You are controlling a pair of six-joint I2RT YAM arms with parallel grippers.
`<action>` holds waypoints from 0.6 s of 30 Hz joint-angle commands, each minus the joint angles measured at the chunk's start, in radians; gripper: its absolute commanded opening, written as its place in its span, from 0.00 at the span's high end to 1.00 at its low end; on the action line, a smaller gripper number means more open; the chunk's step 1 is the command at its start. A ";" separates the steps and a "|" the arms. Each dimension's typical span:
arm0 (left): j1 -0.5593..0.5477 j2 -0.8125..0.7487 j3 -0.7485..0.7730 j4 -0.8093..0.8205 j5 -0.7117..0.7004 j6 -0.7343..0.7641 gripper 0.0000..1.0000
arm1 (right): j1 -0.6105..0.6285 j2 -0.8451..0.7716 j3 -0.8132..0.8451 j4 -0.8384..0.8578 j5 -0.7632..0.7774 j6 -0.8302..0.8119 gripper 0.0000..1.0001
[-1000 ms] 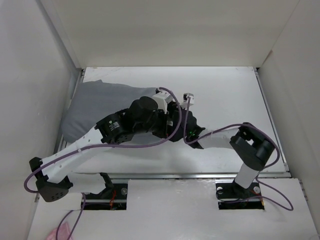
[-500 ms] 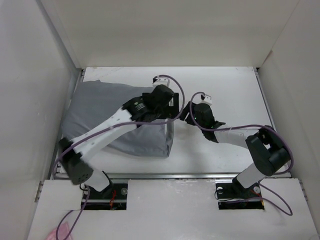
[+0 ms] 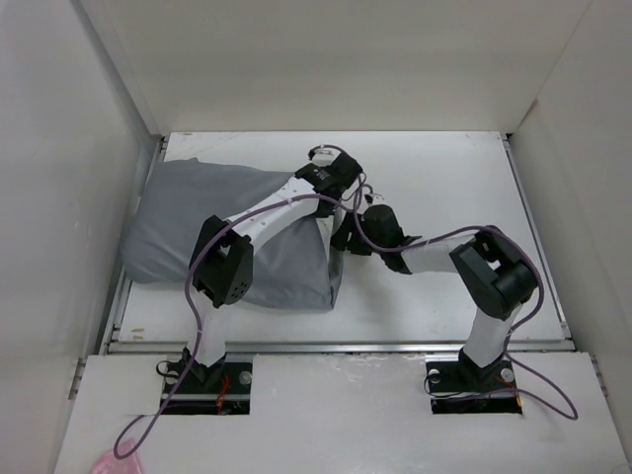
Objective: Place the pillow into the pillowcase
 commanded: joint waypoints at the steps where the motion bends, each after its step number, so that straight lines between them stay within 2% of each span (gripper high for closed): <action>1: 0.024 -0.025 0.059 -0.028 -0.040 -0.006 1.00 | 0.025 0.106 0.059 0.034 -0.081 -0.029 0.34; 5: 0.033 -0.051 0.060 0.042 0.031 0.071 1.00 | 0.025 0.203 0.134 0.057 -0.159 -0.011 0.42; 6: 0.022 -0.089 0.060 0.065 0.057 0.113 1.00 | 0.025 0.203 0.146 0.057 -0.160 -0.011 0.56; 7: 0.022 -0.109 0.060 0.111 0.081 0.129 1.00 | 0.025 0.203 0.156 0.057 -0.160 -0.011 0.65; 9: 0.022 -0.169 0.072 0.145 0.131 0.157 1.00 | 0.012 0.165 0.156 0.057 -0.150 -0.011 0.91; 11: 0.022 -0.203 0.118 0.168 0.160 0.192 1.00 | -0.012 0.105 0.156 0.010 -0.097 -0.045 0.91; 13: 0.022 -0.241 0.159 0.168 0.181 0.212 1.00 | -0.024 0.002 0.156 -0.028 -0.040 -0.088 1.00; 16: 0.022 -0.263 0.259 0.168 0.204 0.259 1.00 | -0.044 -0.142 0.156 -0.052 -0.018 -0.169 1.00; 18: 0.022 -0.263 0.367 0.155 0.204 0.286 1.00 | -0.045 -0.235 0.191 -0.131 0.046 -0.226 1.00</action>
